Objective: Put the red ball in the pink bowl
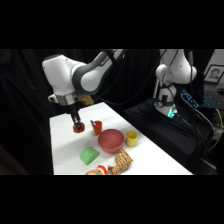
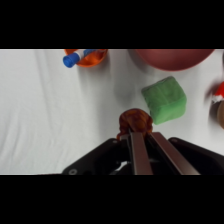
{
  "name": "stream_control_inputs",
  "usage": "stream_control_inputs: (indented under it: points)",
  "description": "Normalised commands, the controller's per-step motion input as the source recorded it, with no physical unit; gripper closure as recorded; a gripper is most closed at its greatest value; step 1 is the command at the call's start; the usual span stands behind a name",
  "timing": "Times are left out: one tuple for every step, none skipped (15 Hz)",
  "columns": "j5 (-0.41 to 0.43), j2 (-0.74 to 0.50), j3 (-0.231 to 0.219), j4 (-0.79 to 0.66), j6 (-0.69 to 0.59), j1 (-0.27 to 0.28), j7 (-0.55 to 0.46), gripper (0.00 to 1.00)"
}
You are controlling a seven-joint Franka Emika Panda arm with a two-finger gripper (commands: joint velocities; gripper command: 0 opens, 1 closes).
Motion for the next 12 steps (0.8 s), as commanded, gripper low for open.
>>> stream_control_inputs:
  points:
    - [-0.068,-0.54,0.036,-0.60,0.10,-0.004,-0.11,0.98]
    - [-0.062,-0.56,0.041,-0.62,0.11,0.000,-0.11,0.98]
    - [-0.064,-0.57,0.040,-0.63,0.13,0.009,-0.09,0.98]
    - [-0.061,-0.59,0.041,-0.66,0.15,0.017,-0.09,0.98]
    - [-0.060,-0.58,0.038,-0.66,0.16,0.024,-0.08,0.98]
    - [-0.050,-0.57,0.039,-0.67,0.19,0.029,-0.07,0.98]
    - [-0.053,-0.55,0.031,-0.66,0.22,0.037,-0.05,0.98]
    - [-0.039,-0.53,0.034,-0.65,0.23,0.039,-0.04,0.98]
    - [-0.029,-0.51,0.036,-0.65,0.27,0.043,-0.04,0.98]
    - [-0.036,-0.50,0.033,-0.64,0.31,0.054,-0.02,0.98]
    - [-0.053,-0.48,0.030,-0.64,0.33,0.067,0.01,0.98]
    - [-0.052,-0.47,0.034,-0.63,0.34,0.074,0.01,0.98]
